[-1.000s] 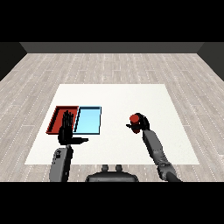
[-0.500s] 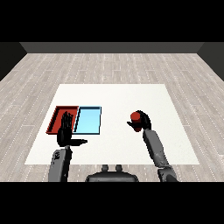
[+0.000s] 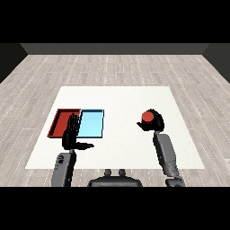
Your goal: Pick the red can and put it in the red box
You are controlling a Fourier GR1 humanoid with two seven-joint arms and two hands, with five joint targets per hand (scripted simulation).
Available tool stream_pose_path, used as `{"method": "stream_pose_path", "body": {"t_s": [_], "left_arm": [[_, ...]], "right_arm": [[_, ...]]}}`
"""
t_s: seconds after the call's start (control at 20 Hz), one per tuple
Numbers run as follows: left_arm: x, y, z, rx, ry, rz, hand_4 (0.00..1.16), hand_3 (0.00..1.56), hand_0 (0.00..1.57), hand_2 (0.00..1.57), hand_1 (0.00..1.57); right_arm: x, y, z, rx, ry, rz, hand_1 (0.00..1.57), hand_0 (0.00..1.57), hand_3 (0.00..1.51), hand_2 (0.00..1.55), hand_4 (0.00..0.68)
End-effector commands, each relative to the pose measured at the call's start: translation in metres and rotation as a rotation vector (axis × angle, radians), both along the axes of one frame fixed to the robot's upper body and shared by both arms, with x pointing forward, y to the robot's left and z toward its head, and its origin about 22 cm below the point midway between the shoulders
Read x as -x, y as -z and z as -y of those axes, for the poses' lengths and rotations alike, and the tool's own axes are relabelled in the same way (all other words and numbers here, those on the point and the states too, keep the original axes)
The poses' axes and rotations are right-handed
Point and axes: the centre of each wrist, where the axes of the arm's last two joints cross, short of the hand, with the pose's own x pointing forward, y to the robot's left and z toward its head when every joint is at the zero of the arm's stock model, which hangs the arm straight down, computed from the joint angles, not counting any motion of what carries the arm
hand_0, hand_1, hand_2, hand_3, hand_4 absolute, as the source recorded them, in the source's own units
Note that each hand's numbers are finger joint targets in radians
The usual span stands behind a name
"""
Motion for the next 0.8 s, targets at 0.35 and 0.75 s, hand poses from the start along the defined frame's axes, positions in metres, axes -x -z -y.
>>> {"method": "stream_pose_path", "body": {"t_s": [0.35, 0.75], "left_arm": [[-0.005, -0.025, 0.050, -0.057, 0.104, -0.068, 0.00, 0.00, 0.00, 0.00, 0.00], [-0.008, -0.040, 0.091, -0.099, 0.128, -0.097, 0.00, 0.00, 0.00, 0.00, 0.00]], "right_arm": [[0.026, -0.052, -0.074, -0.045, -0.017, 0.168, 1.45, 1.45, 1.38, 1.41, 0.636], [0.037, -0.055, -0.129, -0.050, -0.030, 0.200, 1.43, 1.43, 1.39, 1.41, 0.629]]}}
